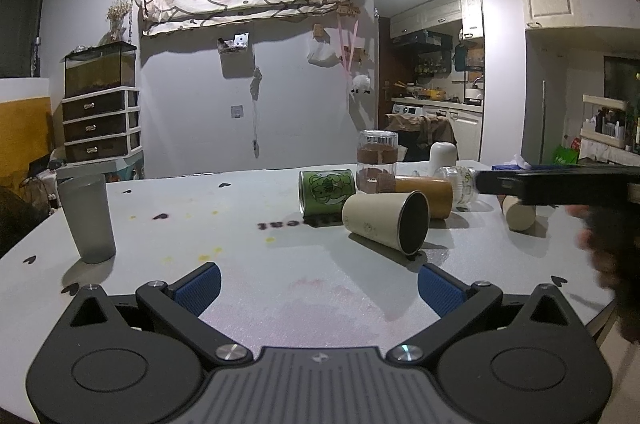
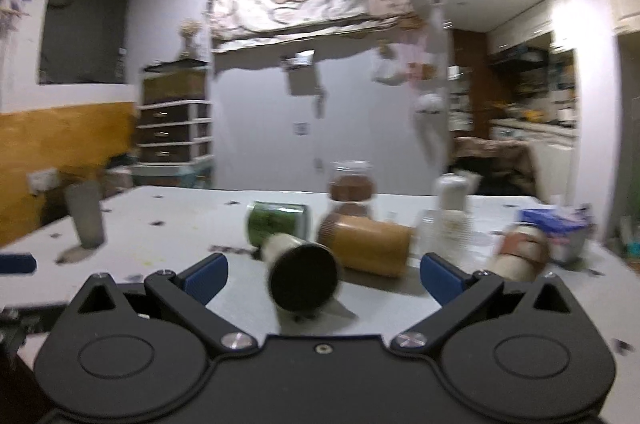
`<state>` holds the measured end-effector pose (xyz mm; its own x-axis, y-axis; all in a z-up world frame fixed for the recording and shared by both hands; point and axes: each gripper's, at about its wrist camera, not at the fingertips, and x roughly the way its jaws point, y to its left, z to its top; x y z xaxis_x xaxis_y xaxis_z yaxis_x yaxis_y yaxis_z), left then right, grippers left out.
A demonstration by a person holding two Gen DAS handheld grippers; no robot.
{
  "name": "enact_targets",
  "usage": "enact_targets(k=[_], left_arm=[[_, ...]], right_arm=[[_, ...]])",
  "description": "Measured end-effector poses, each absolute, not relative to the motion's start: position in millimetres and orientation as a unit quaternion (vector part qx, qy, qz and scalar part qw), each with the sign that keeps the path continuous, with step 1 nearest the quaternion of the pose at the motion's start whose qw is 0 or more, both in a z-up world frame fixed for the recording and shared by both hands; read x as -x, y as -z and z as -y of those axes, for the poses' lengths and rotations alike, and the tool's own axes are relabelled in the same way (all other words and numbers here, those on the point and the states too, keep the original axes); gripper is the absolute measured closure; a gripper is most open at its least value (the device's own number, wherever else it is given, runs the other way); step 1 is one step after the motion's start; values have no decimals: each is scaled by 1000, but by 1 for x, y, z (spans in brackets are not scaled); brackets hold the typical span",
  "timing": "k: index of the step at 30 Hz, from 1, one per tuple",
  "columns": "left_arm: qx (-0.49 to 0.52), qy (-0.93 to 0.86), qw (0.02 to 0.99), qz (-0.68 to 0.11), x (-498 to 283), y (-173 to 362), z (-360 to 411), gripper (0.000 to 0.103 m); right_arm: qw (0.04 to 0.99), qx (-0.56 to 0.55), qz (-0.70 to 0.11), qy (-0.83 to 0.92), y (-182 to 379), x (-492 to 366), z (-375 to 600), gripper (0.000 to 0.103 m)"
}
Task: Flip cup upright
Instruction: 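Move the right tool to the cream paper cup and grasp its rim, then lift and rotate the cup upright with the right tool while the left tool approaches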
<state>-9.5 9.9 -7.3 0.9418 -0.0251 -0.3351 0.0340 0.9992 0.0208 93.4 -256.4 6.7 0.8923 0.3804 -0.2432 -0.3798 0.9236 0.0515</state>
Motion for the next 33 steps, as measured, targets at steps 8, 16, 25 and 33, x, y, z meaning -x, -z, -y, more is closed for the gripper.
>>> enact_targets(k=[8,16,25,33], left_arm=[[-2,11,984,-180,8,9,-17,0],[12,15,983,-185,8,10,-27,0],[20,10,982,-190,8,13,-30,0],[22,-3,981,-192,6,14,-33,0]], right_arm=[[952,63,-132,-268,9,-167,227,0],[933,55,-207,-291,41,-222,202,0],[932,41,-226,-281,53,-237,188,3],[939,70,-210,-262,53,-206,190,20]])
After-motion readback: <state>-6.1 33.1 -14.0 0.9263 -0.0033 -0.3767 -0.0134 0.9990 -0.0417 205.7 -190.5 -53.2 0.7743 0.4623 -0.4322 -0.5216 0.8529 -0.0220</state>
